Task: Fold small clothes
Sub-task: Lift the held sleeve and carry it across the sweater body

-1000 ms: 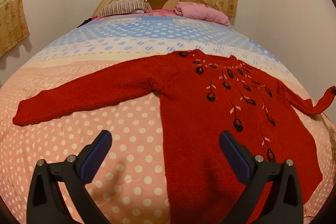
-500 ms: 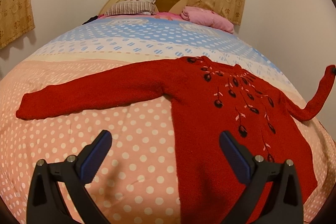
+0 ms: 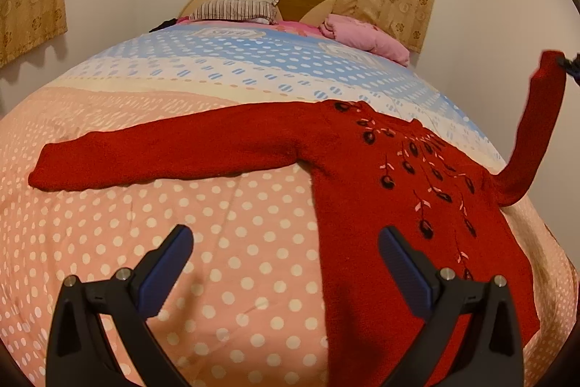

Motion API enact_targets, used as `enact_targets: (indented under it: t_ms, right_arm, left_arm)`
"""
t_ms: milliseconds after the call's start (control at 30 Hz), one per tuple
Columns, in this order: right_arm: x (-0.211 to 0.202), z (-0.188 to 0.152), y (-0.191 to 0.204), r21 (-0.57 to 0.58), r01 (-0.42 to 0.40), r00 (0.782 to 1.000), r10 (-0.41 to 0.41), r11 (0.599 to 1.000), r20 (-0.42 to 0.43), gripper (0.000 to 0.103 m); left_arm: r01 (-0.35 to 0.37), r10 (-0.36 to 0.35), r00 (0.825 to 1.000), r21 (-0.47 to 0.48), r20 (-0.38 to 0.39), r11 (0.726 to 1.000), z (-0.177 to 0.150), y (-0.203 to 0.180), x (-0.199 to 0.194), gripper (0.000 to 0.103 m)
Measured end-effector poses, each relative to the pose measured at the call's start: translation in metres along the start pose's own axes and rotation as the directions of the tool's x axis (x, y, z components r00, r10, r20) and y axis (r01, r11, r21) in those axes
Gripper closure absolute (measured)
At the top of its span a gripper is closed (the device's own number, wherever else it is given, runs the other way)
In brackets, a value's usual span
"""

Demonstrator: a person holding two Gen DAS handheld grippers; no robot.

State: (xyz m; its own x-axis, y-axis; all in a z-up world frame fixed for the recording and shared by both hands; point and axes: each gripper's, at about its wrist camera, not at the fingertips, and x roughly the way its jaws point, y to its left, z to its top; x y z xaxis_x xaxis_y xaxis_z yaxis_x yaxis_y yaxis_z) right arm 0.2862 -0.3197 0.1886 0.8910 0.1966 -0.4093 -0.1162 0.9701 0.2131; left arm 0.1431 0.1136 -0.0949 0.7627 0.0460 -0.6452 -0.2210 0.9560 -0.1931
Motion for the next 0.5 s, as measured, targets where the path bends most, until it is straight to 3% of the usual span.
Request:
enact_targets:
  t_ms: [267, 500]
  right_arm:
    - [0.029, -0.017, 0.098, -0.087, -0.116, 0.993, 0.114, 0.989, -0.024, 0.096]
    - [0.089, -0.085, 0.187, -0.138, -0.207, 0.973, 0.189, 0.969, -0.133, 0.096]
  left_arm:
    - [0.000, 0.000, 1.000, -0.034, 0.000, 0.999, 0.001, 0.016, 0.001, 0.000]
    - [0.002, -0.002, 1.000, -0.061, 0.009, 0.998, 0.003, 0.025, 0.000, 0.000]
